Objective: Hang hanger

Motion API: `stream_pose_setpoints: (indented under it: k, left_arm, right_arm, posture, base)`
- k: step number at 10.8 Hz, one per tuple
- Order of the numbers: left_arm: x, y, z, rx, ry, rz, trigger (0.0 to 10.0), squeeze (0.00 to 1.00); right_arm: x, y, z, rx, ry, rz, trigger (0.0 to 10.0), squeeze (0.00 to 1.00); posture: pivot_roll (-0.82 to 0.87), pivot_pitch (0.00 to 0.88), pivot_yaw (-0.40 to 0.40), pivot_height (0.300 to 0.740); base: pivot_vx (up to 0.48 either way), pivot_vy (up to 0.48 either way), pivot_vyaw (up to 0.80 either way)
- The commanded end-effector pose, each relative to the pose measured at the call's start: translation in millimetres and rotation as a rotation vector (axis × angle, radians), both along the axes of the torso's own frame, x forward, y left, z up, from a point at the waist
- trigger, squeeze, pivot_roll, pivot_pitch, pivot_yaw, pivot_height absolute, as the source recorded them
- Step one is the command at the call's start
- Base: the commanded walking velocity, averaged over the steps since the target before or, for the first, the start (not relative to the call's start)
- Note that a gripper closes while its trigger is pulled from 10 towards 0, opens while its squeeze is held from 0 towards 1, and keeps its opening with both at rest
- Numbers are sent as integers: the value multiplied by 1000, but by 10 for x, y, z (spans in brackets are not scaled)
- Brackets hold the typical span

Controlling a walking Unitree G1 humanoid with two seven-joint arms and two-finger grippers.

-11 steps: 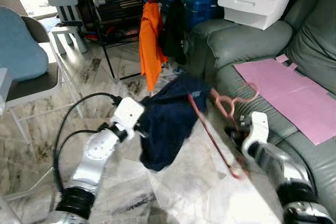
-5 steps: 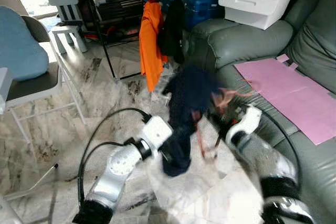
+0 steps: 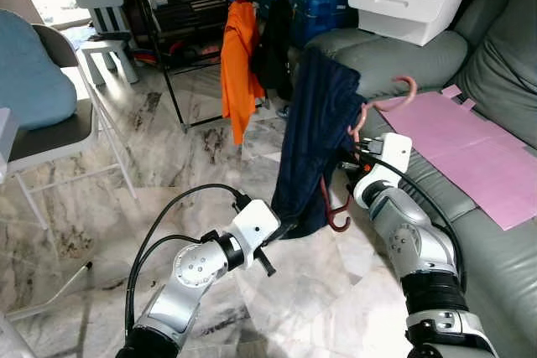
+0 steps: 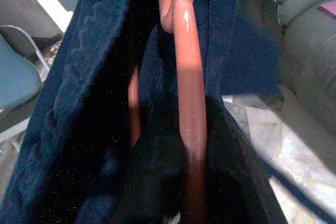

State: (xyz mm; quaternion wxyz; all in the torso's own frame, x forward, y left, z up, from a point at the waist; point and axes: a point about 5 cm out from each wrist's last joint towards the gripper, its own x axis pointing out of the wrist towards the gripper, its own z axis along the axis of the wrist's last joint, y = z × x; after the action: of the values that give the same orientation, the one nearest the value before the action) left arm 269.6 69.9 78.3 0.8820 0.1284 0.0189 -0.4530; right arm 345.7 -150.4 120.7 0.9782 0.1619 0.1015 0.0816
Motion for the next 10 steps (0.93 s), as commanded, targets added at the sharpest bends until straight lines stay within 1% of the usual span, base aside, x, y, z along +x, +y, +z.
stream_pose_setpoints:
  k: [1, 2, 3, 4, 5, 6, 7, 8, 9, 10]
  left_arm:
    - [-45, 17, -57, -2, 48, -14, 10000, 1000]
    - [-39, 13, -59, -56, 82, 14, 10000, 1000]
    - [-32, 23, -69, -142, 158, 45, 10000, 1000]
    - [-43, 44, -68, -181, 203, 42, 10000, 1000]
    - [-41, 64, -54, -201, 220, 48, 10000, 1000]
    - [-6, 175, -22, -159, 157, 78, 10000, 1000]
    - [21, 227, 3, -152, 132, 101, 10000, 1000]
    - [77, 363, 73, -126, 50, 151, 10000, 1000]
    - [105, 441, 130, -119, -4, 183, 10000, 1000]
    - [112, 492, 198, -96, -69, 184, 10000, 1000]
  right_arm:
    - [50, -36, 263, -38, -134, -13, 10000, 0]
    - [36, -31, 280, -111, -181, 15, 10000, 0]
    - [11, -34, 275, -172, -215, 47, 10000, 0]
    - [-12, -40, 268, -207, -236, 75, 10000, 0]
    - [-27, -40, 267, -240, -258, 102, 10000, 0]
    - [-80, -41, 222, -362, -303, 162, 10000, 0]
    - [-101, -54, 198, -392, -315, 172, 10000, 0]
    - [-200, -107, 83, -425, -308, 236, 10000, 0]
    - [-280, -154, 5, -459, -315, 283, 10000, 0]
    - [-363, -227, -84, -513, -311, 338, 10000, 0]
  posture:
    - [-171, 0, 44, 740]
    - [-175, 0, 45, 740]
    - [-180, 0, 44, 740]
    - [-181, 0, 44, 740]
    - [-181, 0, 42, 740]
    - [-179, 0, 45, 740]
    - [-179, 0, 46, 740]
    - [-174, 0, 41, 740]
    - [-174, 0, 41, 740]
    - [-174, 0, 41, 740]
  base:
    - [0, 0, 0]
    - [0, 0, 0]
    - [0, 0, 0]
    - [0, 0, 0]
    - [0, 0, 0]
    - [0, 0, 0]
    - [0, 0, 0]
    - [0, 0, 0]
    - [0, 0, 0]
    - [0, 0, 0]
